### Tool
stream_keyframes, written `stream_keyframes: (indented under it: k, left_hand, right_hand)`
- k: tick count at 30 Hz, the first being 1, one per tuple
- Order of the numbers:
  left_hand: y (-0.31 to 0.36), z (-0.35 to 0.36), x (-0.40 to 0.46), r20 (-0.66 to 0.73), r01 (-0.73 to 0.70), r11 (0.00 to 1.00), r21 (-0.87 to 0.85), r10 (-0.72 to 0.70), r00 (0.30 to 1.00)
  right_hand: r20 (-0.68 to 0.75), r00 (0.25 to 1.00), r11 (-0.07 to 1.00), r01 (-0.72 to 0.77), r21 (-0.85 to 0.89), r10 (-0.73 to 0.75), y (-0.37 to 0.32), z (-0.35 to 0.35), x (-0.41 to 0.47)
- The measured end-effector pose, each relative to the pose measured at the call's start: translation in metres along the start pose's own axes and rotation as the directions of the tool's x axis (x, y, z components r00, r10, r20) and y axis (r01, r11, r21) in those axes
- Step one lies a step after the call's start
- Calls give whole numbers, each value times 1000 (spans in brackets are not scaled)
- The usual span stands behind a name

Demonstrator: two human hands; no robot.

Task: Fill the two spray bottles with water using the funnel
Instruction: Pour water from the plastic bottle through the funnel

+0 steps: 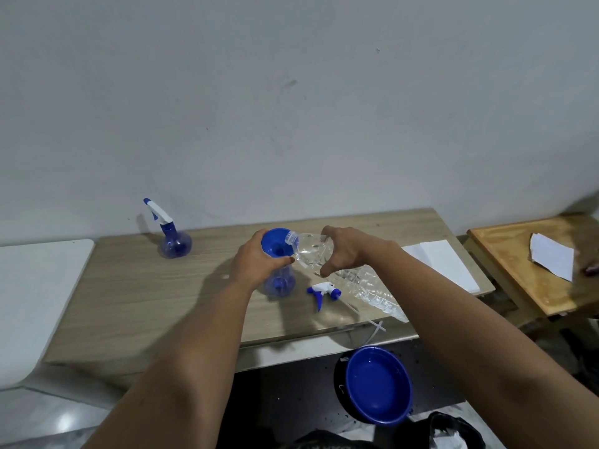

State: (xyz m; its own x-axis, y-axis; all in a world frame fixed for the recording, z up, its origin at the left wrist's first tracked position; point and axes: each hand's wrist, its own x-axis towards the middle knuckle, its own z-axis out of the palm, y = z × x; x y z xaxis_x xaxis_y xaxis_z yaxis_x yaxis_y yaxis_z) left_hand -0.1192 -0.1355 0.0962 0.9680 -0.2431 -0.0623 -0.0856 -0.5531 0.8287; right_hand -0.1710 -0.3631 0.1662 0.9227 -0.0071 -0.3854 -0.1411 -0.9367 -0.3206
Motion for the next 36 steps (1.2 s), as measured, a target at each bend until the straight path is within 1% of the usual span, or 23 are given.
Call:
stream_keyframes:
  k: [2, 5, 8, 11, 12, 15, 18, 21, 25, 29, 36]
  left_hand:
    - [-1, -1, -1, 16, 0, 1000, -8, 0, 1000]
    - [-11, -2, -3, 70, 31, 999, -34, -29, 997]
    - [-23, -3, -9, 116, 83, 996, -38, -78, 990]
    - [-39, 0, -6, 169, 131, 991, -12, -128, 977]
    - [-43, 2, -5, 187, 149, 989, -5, -146, 972]
    - [-51, 11, 1, 227, 144, 990, -6, -139, 964]
    - [-47, 19, 3, 233, 149, 988, -43, -136, 963]
    - [-49, 29, 9, 217, 163, 983, -79, -143, 966]
    - [-55, 39, 15, 207, 236, 963, -132, -206, 956]
    - [-57, 46, 17, 150, 234, 959, -158, -211, 966]
    - [-61, 49, 20, 151, 245, 955, -166, -221, 963]
  right_hand:
    - [-29, 999, 998, 26, 62, -24, 6, 4, 0]
    - [-142, 988, 962, 91, 256, -56, 18, 13, -6]
    - [-285, 958, 864, 170, 474, -32, 31, 24, -15]
    - [-415, 909, 749, 254, 612, 31, 41, 29, -18]
    - [-454, 889, 725, 272, 633, 63, 43, 29, -18]
    - [-539, 828, 670, 316, 672, 151, 44, 21, -9]
    - [-588, 781, 651, 337, 681, 211, 43, 8, 15]
    - [-599, 755, 624, 338, 704, 267, 44, 0, 44]
    - [-592, 726, 603, 308, 735, 350, 44, 9, 81]
    - [-582, 720, 594, 293, 749, 379, 49, 19, 113]
    - [-568, 742, 599, 286, 748, 355, 45, 37, 125]
